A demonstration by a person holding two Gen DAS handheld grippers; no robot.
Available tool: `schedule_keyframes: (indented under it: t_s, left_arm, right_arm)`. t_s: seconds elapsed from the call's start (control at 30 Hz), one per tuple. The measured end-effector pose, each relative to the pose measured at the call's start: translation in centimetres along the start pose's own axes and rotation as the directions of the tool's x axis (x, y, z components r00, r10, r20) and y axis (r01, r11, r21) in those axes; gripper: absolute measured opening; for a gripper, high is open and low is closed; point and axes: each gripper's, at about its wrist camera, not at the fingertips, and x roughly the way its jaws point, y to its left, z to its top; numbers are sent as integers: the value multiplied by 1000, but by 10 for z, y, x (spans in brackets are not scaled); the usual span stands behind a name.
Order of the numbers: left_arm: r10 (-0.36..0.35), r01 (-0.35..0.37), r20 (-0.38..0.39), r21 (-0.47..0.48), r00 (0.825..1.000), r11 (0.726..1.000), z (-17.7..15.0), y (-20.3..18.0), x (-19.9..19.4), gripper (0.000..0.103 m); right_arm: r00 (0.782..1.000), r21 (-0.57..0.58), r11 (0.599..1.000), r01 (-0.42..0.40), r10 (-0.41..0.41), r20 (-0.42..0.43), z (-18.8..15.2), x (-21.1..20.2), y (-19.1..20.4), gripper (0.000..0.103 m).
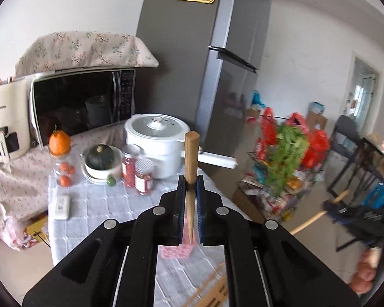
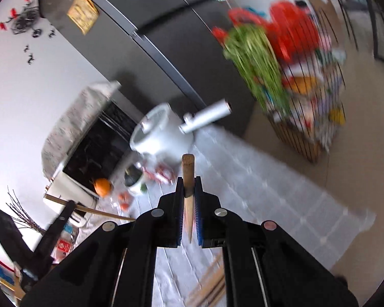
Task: Organize utensils
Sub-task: 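Carry the chopstick upright with the left tool and drop it into the pink holder, then return the left tool to the pile and grasp another chopstick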
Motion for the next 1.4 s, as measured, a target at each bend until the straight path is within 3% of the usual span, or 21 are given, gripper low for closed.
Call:
schedule_keyframes:
  t_s: [0.17,0.23,0.3,0.57,0.83,0.93,1.03,1.2,1.27,1.4]
  left_arm:
    - [55,-55,-31,10,998,998,0,4,48,8]
    - [59,-59,-82,11,995,998,-4,8,68,10]
    - [44,-47,-105,-21,994,999,-9,15,72,30]
    - [31,-19,78,-152,997,988,-8,51,9,61]
    - [43,-36,40,-164,998,986,-17,68,6,61]
    - [62,-56,33,-171,998,984,-17,73,5,64]
    - [118,-110,42,-155,992,982,-19,72,-1,69]
    - [180,-167,86,-140,980,976,-17,60,-18,83]
    - [207,-192,106,-131,973,973,-17,53,-27,90]
    - [237,-226,158,-87,958,970,-16,33,-49,93]
  right_arm:
    - [999,-56,998,-23,24,34,16,23,25,8]
    - [999,-81,996,-20,23,37,15,36,36,8]
    - [999,-104,994,-19,23,34,15,46,43,8]
    - [1000,-207,978,26,-22,21,8,89,76,8]
    - [997,-264,962,66,-72,-12,-7,129,98,8]
    - [996,-299,951,78,-85,-9,-14,137,104,13]
    - [994,-318,942,106,-101,32,-20,129,108,40]
    - [975,-329,921,209,-172,139,-28,95,104,62]
    - [959,-324,909,262,-206,195,-31,78,100,75]
    - [898,-286,875,391,-295,327,-36,40,90,90]
